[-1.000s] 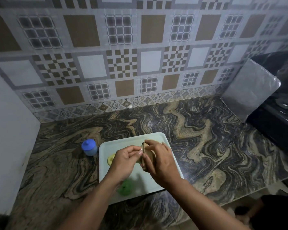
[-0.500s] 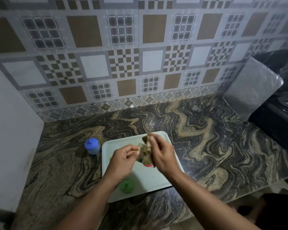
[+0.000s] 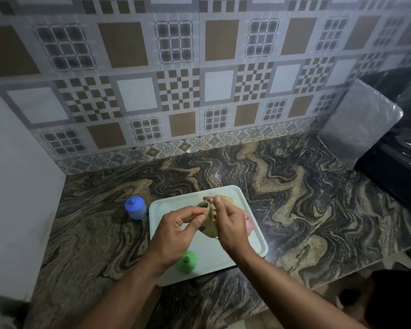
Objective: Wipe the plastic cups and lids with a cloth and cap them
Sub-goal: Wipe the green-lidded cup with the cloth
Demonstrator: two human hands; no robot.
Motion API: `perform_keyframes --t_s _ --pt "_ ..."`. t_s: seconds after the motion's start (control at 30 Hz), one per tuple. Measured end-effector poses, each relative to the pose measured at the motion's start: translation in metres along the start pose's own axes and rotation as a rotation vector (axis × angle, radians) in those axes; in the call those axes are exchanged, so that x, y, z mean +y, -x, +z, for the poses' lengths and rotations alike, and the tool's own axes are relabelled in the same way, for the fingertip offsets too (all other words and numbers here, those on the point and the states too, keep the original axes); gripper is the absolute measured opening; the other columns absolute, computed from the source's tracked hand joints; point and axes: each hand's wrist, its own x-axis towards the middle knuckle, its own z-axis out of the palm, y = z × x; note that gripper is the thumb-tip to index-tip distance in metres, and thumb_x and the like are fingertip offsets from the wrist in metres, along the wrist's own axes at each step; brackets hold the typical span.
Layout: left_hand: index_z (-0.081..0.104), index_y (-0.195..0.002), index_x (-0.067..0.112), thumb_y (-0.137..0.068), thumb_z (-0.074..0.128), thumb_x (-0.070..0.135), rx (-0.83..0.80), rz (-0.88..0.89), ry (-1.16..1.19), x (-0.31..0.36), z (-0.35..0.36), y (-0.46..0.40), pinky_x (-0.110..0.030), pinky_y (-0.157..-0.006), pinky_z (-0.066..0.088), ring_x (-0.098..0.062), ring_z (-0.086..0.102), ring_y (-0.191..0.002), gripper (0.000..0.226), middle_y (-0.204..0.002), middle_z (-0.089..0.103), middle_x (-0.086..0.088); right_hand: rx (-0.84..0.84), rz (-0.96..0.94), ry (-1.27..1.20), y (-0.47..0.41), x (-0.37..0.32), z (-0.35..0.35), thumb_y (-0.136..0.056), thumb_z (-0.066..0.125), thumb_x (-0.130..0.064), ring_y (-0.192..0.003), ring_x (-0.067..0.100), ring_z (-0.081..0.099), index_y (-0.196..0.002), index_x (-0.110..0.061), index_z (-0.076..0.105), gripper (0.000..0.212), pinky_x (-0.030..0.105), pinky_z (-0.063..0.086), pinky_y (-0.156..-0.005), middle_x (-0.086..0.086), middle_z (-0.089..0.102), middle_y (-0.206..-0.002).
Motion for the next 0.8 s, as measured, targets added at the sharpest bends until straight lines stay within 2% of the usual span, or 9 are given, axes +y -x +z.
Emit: perform_keyframes --t_s 0.13,0.23,0.3,0.37,0.53,0.6,0.7,0.73,0.8 --pt "0.071 -0.104 0.04 -0.095 0.068 0.017 -0.047 -0.019 -0.081 -0.008 -0.012 0.004 -0.016 -0.088 0.052 0.001 0.07 -0.101 0.025 -0.106 0.073 0.025 -0.138 0.745 -0.059 -0.013 -0.022 0.004 -0.103 0.058 -0.047 -0.063 0.034 0.068 -0.106 -0.007 0.07 0.042 0.029 0.049 -0.052 0.02 0.071 -0.081" --pt "0.073 -0.105 0.029 -0.095 0.066 0.011 -0.064 -0.098 -0.05 -0.012 -0.017 0.003 -0.018 -0.088 0.05 0.0 0.071 -0.099 0.021 -0.102 0.076 0.017 0.061 0.295 0.108 -0.009 -0.006 0.013 -0.104 0.058 -0.047 -0.072 0.022 0.066 -0.094 -0.008 0.073 0.043 0.035 0.052 -0.062 0.008 0.069 -0.083" --pt "0.073 -0.1 0.021 -0.097 0.063 0.008 -0.082 -0.062 -0.048 -0.013 -0.021 0.002 -0.022 -0.086 0.05 -0.005 0.072 -0.096 0.017 -0.096 0.077 0.009 0.065 -0.207 0.245 0.002 0.009 0.014 -0.105 0.055 -0.045 -0.092 0.009 0.071 -0.109 -0.013 0.076 0.039 0.034 0.057 -0.082 -0.006 0.076 -0.098" --pt "0.072 -0.1 0.022 -0.098 0.06 0.006 -0.127 0.012 -0.067 -0.01 -0.028 0.005 -0.021 -0.086 0.052 -0.006 0.071 -0.095 0.02 -0.096 0.076 0.01 0.028 -0.406 0.316 0.01 0.016 0.019 -0.104 0.054 -0.043 -0.103 0.012 0.072 -0.119 -0.015 0.076 0.039 0.03 0.056 -0.09 -0.006 0.077 -0.108" --pt "0.074 -0.098 0.02 -0.098 0.063 0.015 -0.186 0.097 -0.145 -0.015 -0.048 0.014 -0.02 -0.078 0.051 -0.003 0.07 -0.087 0.011 -0.09 0.075 0.014 -0.189 0.557 0.127 -0.004 -0.013 0.031 -0.085 0.065 -0.047 -0.077 0.035 0.068 -0.102 -0.007 0.077 0.045 0.04 0.056 -0.058 0.019 0.072 -0.09" --pt "0.073 -0.096 0.02 -0.099 0.062 0.015 -0.197 0.049 -0.117 -0.021 -0.055 0.018 -0.024 -0.079 0.051 -0.005 0.07 -0.088 0.012 -0.09 0.075 0.011 -0.124 0.457 0.173 0.001 -0.012 0.037 -0.088 0.062 -0.047 -0.074 0.036 0.07 -0.102 -0.005 0.077 0.047 0.047 0.058 -0.061 0.018 0.073 -0.089" --pt "0.073 -0.098 0.023 -0.099 0.061 0.016 -0.183 0.061 -0.09 -0.019 -0.065 0.016 -0.029 -0.082 0.053 -0.009 0.071 -0.091 0.014 -0.092 0.076 0.009 0.035 -0.202 0.181 0.032 -0.002 0.052 -0.105 0.058 -0.04 -0.095 0.016 0.076 -0.115 -0.012 0.078 0.036 0.036 0.062 -0.085 -0.003 0.081 -0.1" --pt "0.073 -0.1 0.024 -0.098 0.062 0.019 -0.191 0.084 -0.102 -0.016 -0.066 0.016 -0.031 -0.083 0.054 -0.009 0.071 -0.092 0.013 -0.094 0.076 0.011 0.042 -0.266 0.164 0.039 0.003 0.056 -0.108 0.057 -0.037 -0.099 0.011 0.075 -0.117 -0.014 0.078 0.033 0.028 0.06 -0.085 -0.005 0.08 -0.102" --pt "0.072 -0.102 0.029 -0.096 0.062 0.032 -0.185 0.146 -0.169 -0.015 -0.067 0.02 -0.035 -0.085 0.052 -0.008 0.069 -0.092 0.012 -0.096 0.074 0.015 0.022 0.041 -0.026 0.035 0.002 0.06 -0.106 0.061 -0.039 -0.093 0.02 0.077 -0.103 -0.017 0.081 0.03 0.03 0.06 -0.075 0.004 0.081 -0.098"
